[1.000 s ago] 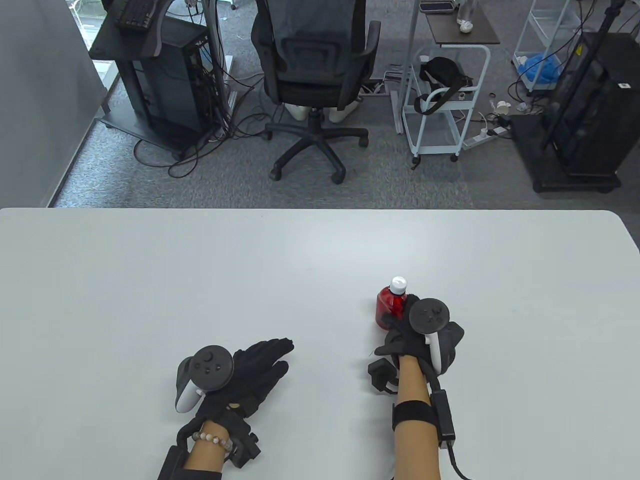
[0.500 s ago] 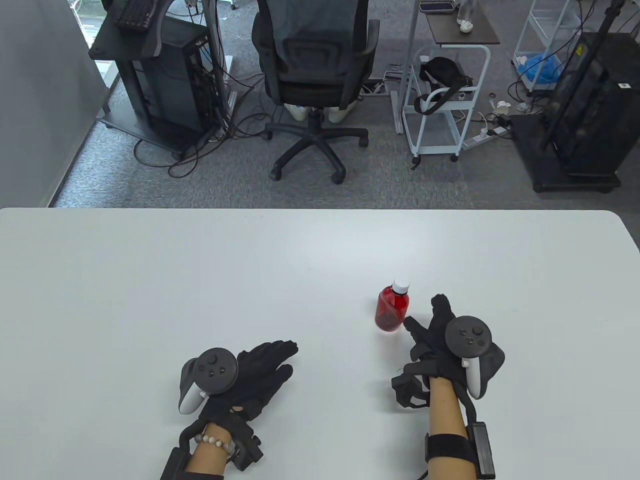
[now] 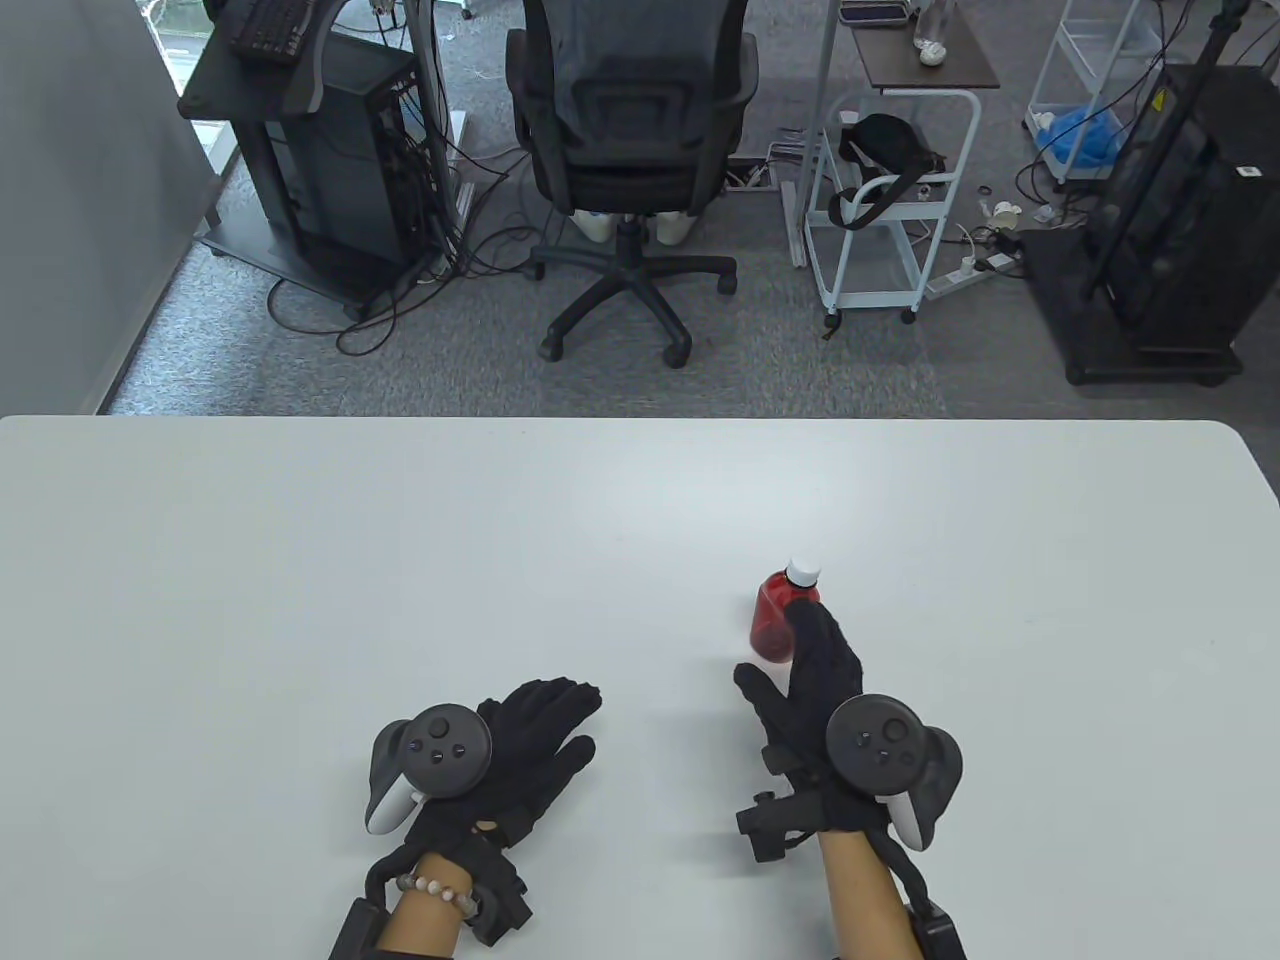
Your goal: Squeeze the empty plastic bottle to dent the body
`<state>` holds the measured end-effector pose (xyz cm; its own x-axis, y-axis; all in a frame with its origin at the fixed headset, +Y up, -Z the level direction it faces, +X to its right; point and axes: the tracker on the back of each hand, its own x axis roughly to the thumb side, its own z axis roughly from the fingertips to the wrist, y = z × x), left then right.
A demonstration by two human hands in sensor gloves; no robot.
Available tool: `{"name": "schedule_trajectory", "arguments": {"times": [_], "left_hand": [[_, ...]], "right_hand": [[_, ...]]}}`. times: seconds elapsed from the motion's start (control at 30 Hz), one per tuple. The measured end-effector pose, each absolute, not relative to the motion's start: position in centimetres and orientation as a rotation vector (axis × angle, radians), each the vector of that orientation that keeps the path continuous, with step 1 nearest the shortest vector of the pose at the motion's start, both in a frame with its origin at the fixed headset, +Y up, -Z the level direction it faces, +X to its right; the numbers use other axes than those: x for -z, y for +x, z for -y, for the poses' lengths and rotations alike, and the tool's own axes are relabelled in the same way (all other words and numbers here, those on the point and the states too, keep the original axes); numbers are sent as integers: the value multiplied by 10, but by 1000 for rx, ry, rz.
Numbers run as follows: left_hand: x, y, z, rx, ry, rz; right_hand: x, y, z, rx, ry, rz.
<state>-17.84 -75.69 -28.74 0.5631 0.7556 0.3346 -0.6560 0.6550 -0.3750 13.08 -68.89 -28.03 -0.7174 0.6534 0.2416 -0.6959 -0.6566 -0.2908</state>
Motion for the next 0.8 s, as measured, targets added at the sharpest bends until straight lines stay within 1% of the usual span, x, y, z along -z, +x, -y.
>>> {"name": "schedule_trajectory", "arguments": {"times": [0.1, 0.17, 0.27, 0.3, 0.4, 0.5, 0.6, 0.8], "left_hand": [[285, -174, 756, -791, -180, 487], [283, -171, 755, -770, -174, 489], [283, -169, 755, -768, -179, 495], [283, -168, 755, -762, -178, 495], [282, -166, 756, -744, -173, 493], [281, -164, 757, -742, -179, 501], [280, -161, 758, -733, -201, 508], [282, -159, 763, -724, -243, 508]], "right_hand": [[275, 115, 690, -2364, 216, 505], [273, 107, 696, -2374, 247, 501], [268, 95, 714, -2402, 312, 484], [265, 92, 718, -2456, 364, 421], [261, 90, 724, -2607, 425, 294], [264, 90, 733, -2612, 414, 230], [268, 88, 742, -2596, 414, 99], [270, 88, 744, -2592, 421, 66]]}}
